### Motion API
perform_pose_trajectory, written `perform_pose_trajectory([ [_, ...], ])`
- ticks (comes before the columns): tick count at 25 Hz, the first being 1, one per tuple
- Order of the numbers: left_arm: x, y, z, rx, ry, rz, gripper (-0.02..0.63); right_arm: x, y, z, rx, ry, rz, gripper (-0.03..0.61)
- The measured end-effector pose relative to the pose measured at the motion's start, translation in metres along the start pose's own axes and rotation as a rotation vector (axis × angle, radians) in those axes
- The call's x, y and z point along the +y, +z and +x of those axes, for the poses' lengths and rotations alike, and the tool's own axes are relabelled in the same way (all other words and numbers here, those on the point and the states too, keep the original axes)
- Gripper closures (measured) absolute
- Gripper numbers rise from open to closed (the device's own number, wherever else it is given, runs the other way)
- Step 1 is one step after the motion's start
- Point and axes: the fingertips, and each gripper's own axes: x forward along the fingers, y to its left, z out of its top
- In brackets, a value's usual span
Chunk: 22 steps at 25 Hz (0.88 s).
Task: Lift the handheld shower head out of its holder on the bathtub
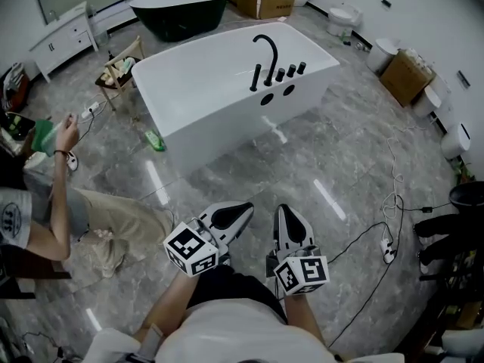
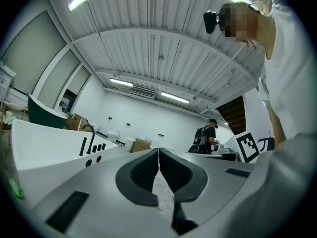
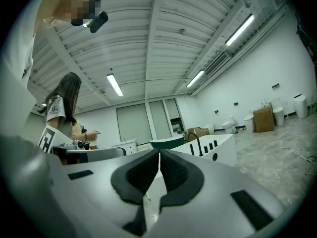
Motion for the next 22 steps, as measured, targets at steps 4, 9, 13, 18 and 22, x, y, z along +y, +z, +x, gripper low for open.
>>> perform_pose_trajectory([
  [4,0.005,0.002,0.000,-0.002,-0.028,0.005,0.601,0.006,-0.005,0.010,-0.011,-0.004,0.013,0.558],
  [9,0.013,0.003,-0.003,0.016,-0.043,0.019,0.601,0.011,-0.001,0.024,-0.029,0.004,0.019,0.558],
  [13,0.022,0.002,-0.002,0.017,-0.030,0.023,0.601,0.006,-0.001,0.033,-0.032,0.008,0.027,0.558],
  [18,0.039,0.005,0.001,0.015,-0.016,0.021,0.601,0.003,0.001,0.049,-0.036,0.011,0.022,0.558],
  [22,0.051,0.009,0.016,0.018,-0.017,0.018,0.601,-0.007,0.005,0.064,-0.036,0.016,0.024,0.558],
])
